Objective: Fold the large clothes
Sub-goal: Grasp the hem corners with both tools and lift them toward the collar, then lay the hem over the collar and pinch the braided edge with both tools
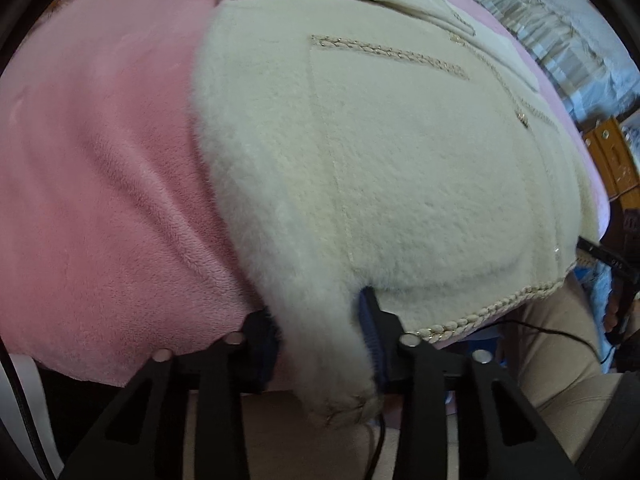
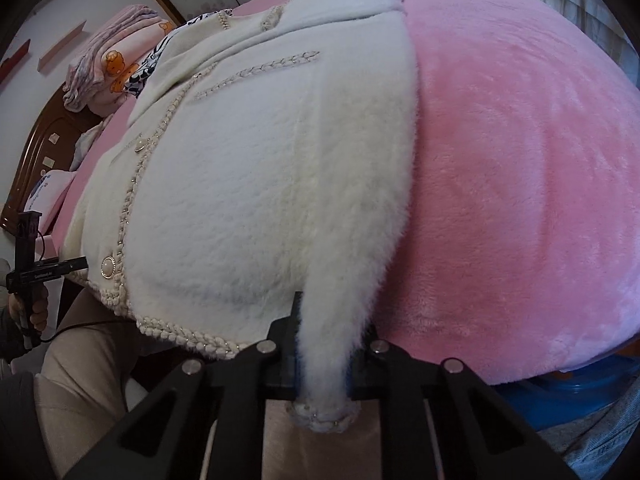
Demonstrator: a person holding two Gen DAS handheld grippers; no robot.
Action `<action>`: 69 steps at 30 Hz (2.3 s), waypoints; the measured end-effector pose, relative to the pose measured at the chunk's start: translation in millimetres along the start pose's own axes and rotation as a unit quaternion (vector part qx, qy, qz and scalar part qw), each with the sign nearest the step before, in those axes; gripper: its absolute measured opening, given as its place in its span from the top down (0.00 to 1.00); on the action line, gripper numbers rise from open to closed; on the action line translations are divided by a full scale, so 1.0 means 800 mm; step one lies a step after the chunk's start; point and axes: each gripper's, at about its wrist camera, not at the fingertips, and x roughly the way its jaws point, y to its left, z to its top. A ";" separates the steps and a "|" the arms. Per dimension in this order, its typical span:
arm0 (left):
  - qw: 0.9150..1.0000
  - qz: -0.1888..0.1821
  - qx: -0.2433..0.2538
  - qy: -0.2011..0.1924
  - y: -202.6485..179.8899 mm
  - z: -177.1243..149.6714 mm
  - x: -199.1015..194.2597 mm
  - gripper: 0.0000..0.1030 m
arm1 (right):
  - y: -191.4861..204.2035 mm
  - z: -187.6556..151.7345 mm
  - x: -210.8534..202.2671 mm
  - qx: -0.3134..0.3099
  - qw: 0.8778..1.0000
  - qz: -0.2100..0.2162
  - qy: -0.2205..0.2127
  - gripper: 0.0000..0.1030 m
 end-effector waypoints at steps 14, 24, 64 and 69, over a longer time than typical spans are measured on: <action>0.990 -0.115 -0.042 -0.071 -0.008 0.018 -0.090 0.95 | 0.014 0.017 -0.065 0.033 0.991 0.121 -0.041 0.92; 0.945 -0.238 -0.131 -0.180 -0.007 0.041 -0.170 0.95 | 0.036 0.066 -0.129 0.049 0.966 0.222 -0.120 0.92; 0.988 0.063 -0.065 -0.127 0.066 0.503 0.046 0.57 | -0.066 0.485 0.130 0.085 0.994 -0.024 -0.064 0.40; 0.987 0.073 -0.043 -0.138 0.077 0.499 0.055 0.75 | -0.063 0.480 0.133 0.027 0.997 -0.014 -0.065 0.80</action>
